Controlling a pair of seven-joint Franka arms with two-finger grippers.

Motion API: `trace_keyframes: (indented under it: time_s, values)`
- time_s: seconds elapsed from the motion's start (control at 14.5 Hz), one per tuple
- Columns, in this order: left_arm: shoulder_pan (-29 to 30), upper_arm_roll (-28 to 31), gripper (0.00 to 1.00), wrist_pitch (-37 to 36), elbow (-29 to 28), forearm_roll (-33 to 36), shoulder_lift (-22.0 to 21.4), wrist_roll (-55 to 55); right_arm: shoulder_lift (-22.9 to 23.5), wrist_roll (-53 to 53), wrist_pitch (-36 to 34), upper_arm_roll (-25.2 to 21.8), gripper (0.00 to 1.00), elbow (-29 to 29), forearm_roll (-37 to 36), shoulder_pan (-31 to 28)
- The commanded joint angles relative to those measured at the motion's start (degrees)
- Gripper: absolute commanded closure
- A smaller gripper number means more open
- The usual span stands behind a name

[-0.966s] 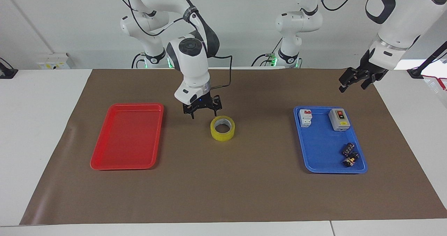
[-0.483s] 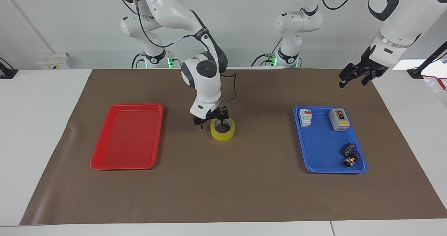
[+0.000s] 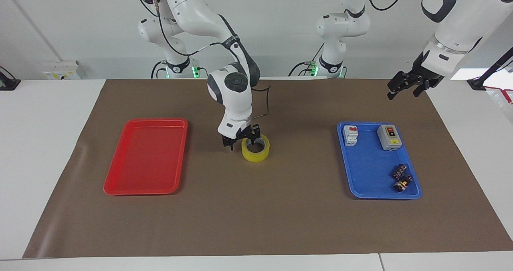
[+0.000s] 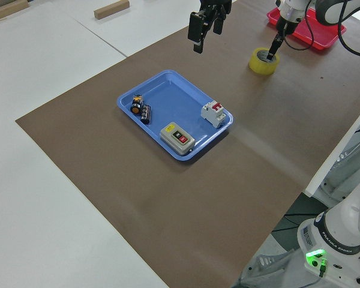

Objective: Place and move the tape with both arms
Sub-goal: 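Grasp the yellow tape with the right gripper while the left gripper retracts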

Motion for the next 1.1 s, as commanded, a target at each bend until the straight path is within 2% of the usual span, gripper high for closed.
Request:
trace_keyframes:
  time_s: [0.0,0.14,0.21,0.34,0.48,0.69,0.9,1.03]
  values:
    - [0.1,0.0,0.0,1.6,-1.0,-0.4,-1.1,1.0,-0.8,-0.4,2.4,-0.1,0.16,-2.1,-0.3,-0.1]
    - [0.1,0.0,0.0,2.5,-0.6,0.6,-0.7,1.1,-0.7,-0.4,2.9,-0.1,0.22,-2.0,0.0,-0.1]
    - [0.1,-0.1,0.0,2.5,-0.4,1.6,-0.6,1.6,-0.7,-0.5,2.8,-0.1,0.31,-2.0,0.0,-0.2]
    - [0.1,-0.2,0.0,2.0,-0.3,1.9,-0.8,3.0,-0.7,-0.4,2.3,-0.1,0.68,-1.6,0.0,-0.1]
    - [0.1,-0.2,0.0,1.7,-0.4,1.9,-1.1,4.6,-0.7,-0.3,2.9,-0.1,0.98,-1.8,0.1,0.0]
    - [0.1,-0.3,0.0,1.5,-0.9,1.9,-1.5,4.6,-0.7,0.9,1.9,-0.1,1.0,-1.4,0.2,-0.6]
    - [0.0,-0.4,0.0,0.8,-1.2,1.9,-1.6,4.4,-0.8,0.4,-3.4,-0.1,1.0,2.4,0.2,-0.9]
    - [0.0,-0.5,0.0,0.7,-1.2,2.0,-1.6,4.3,-2.7,0.5,-6.5,-0.1,1.0,3.8,0.6,-2.1]
